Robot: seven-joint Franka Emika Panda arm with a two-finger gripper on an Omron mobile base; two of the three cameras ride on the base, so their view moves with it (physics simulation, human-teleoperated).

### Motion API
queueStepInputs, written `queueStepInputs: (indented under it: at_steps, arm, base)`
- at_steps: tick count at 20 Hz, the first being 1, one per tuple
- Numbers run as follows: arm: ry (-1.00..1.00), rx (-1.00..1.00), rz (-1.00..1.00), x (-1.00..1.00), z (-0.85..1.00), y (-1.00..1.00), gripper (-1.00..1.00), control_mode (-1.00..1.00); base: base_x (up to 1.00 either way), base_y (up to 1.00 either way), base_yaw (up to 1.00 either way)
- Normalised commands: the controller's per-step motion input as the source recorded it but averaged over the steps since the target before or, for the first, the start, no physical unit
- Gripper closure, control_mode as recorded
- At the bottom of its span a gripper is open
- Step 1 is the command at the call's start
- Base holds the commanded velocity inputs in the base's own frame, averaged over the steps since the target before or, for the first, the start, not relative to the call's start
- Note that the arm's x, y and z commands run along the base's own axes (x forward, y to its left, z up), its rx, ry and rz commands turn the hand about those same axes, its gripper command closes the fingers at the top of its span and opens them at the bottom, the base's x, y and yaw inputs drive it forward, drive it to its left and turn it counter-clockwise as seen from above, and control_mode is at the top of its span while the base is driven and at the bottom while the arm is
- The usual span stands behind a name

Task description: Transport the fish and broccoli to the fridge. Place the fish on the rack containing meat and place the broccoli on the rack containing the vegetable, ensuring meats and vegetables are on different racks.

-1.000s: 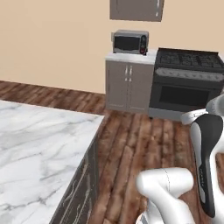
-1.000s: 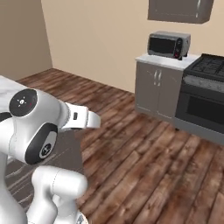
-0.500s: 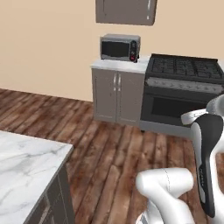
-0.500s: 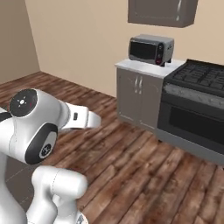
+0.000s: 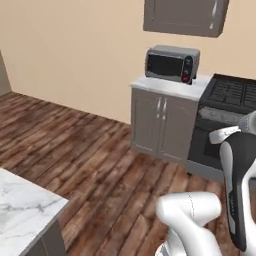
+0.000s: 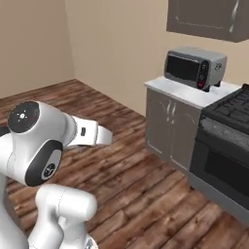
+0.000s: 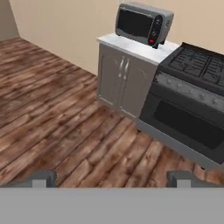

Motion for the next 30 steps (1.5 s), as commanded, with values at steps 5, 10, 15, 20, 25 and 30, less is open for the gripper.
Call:
queueStepInputs:
  at_steps: [5, 10, 15, 20, 25, 30]
  arm:
    - [0.0, 0.0, 0.0, 0.0, 0.0, 0.0, -1.0, 1.0]
    - [0.0, 0.0, 0.0, 0.0, 0.0, 0.0, -1.0, 1.0]
    - [0.0, 0.0, 0.0, 0.0, 0.0, 0.0, -1.0, 1.0]
    - [0.0, 0.0, 0.0, 0.0, 0.0, 0.0, -1.0, 1.0]
    - [0.0, 0.0, 0.0, 0.0, 0.0, 0.0, -1.0, 1.0]
    - [0.0, 0.0, 0.0, 0.0, 0.0, 0.0, -1.0, 1.0]
  base:
    - [1.0, -0.23, 0.6]
    - [1.0, -0.15, 0.74]
    - [1.0, -0.15, 0.77]
    - [1.0, -0.36, 0.69]
    - [1.0, -0.6, 0.61]
    - [1.0, -0.92, 0.47]
